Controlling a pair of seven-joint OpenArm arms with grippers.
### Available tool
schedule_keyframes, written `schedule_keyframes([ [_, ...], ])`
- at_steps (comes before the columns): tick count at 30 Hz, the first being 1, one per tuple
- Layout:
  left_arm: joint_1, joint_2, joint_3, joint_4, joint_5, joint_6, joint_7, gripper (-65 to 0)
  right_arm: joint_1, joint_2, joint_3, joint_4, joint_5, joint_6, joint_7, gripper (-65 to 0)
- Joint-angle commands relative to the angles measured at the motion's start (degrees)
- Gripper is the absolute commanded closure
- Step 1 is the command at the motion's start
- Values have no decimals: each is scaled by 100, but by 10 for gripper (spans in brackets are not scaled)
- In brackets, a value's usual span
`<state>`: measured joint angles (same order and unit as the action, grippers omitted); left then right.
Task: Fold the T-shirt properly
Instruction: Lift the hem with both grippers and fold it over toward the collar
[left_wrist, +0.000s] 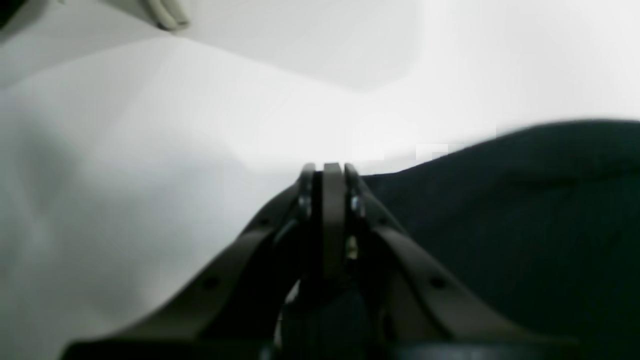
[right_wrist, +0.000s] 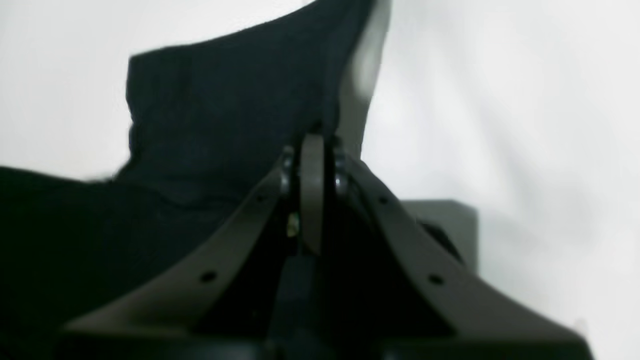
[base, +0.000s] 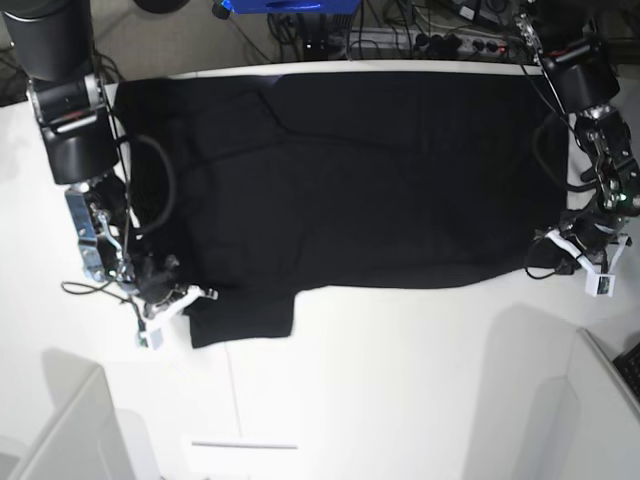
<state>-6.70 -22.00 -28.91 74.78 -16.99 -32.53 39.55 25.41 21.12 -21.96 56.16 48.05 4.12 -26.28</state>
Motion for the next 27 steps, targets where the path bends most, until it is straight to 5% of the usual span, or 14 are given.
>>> schedule_keyframes([
  [1,-20,-99,-32,245,-90,5,-126,0,154,72,64,208,61,32,118,0],
  [7,428,-73,-498,886,-151,5,-126,0,-84,195,72,481,69,23,118,0],
  [15,1316,-134,-560,1502,-1250,5,-126,0,-682,186,943,1034,34,23,-110,0],
  [27,2134,-99,-569,2293,-1312,23,-126,0,-1631,169,1998,2204,52,23,-770,0],
])
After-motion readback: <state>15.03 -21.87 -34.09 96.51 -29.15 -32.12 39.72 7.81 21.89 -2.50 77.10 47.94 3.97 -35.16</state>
